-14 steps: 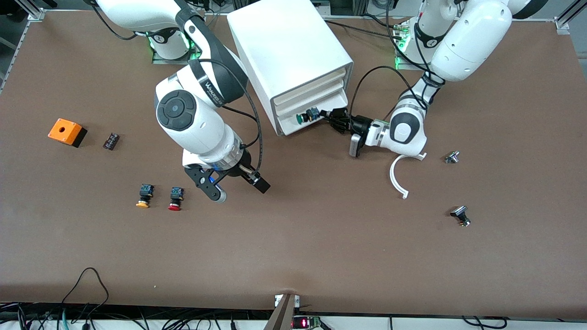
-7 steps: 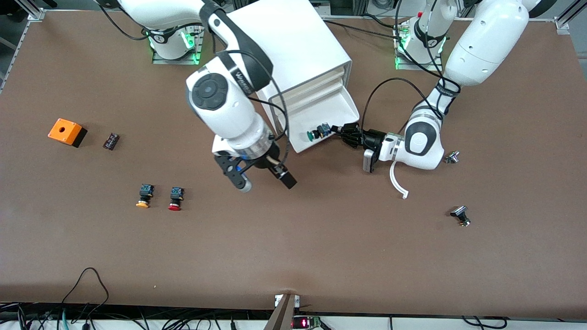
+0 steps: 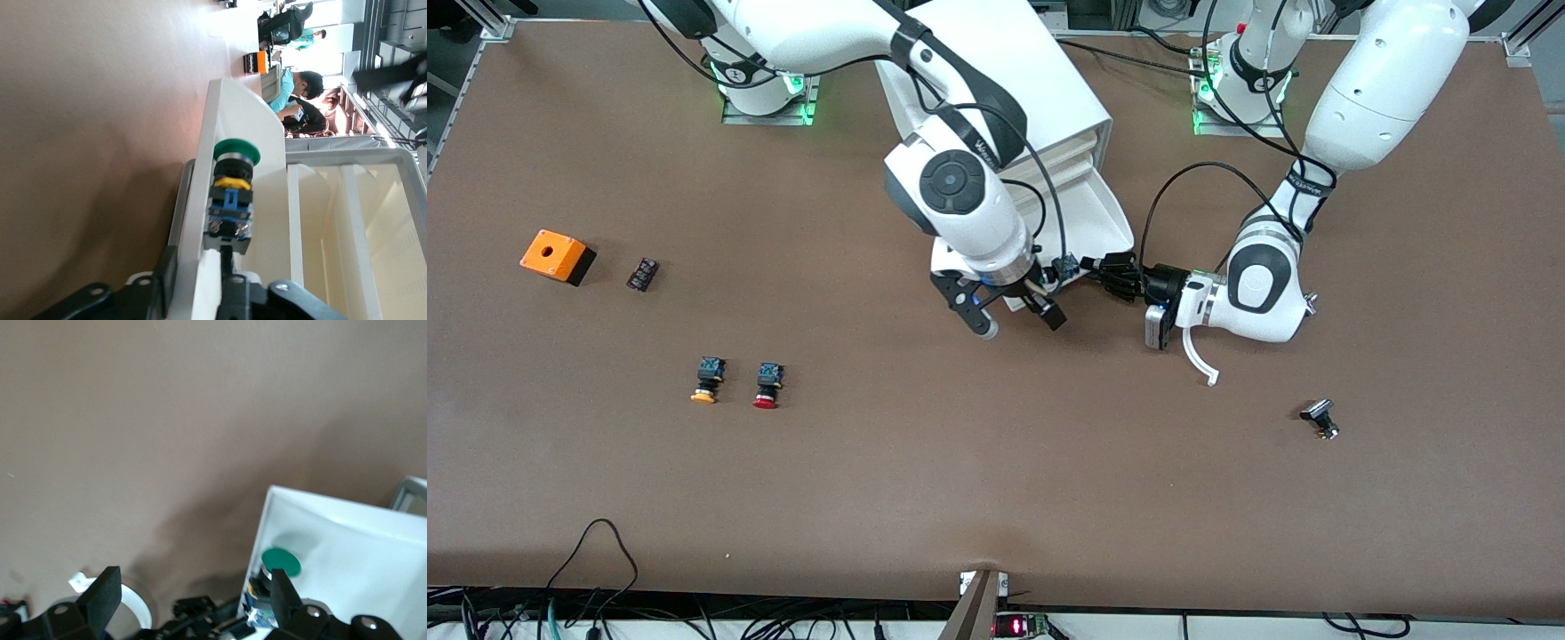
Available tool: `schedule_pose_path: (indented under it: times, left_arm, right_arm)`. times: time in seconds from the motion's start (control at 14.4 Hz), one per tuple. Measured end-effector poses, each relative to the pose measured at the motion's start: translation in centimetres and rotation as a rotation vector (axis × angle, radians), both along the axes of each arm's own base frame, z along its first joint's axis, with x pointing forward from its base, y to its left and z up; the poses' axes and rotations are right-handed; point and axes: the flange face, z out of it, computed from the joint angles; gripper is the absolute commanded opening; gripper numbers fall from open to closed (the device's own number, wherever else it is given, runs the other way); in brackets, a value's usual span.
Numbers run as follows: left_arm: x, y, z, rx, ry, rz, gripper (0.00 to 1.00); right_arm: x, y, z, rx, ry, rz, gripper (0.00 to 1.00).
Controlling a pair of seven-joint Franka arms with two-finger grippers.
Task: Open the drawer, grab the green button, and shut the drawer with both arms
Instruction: 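Reach into the open drawer and grasp the green button with the right gripper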
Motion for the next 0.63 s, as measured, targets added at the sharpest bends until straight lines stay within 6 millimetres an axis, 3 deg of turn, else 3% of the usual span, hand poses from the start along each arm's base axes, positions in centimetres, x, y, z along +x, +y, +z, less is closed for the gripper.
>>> schedule_pose_path:
  times: [0.35, 0.63]
  left_arm:
    - [1.7, 2.5, 0.9, -0.004, -0.017, 0.028, 1.0]
    - [3.9, 4.4, 3.6, 0.033, 0.009, -0.025, 1.0]
  right_arm:
    - [-3.8, 3.5, -3.0, -0.031, 0.052, 0.01, 0.99]
    - [-6.2, 5.0, -7.1, -0.077, 0.099, 0.033, 0.99]
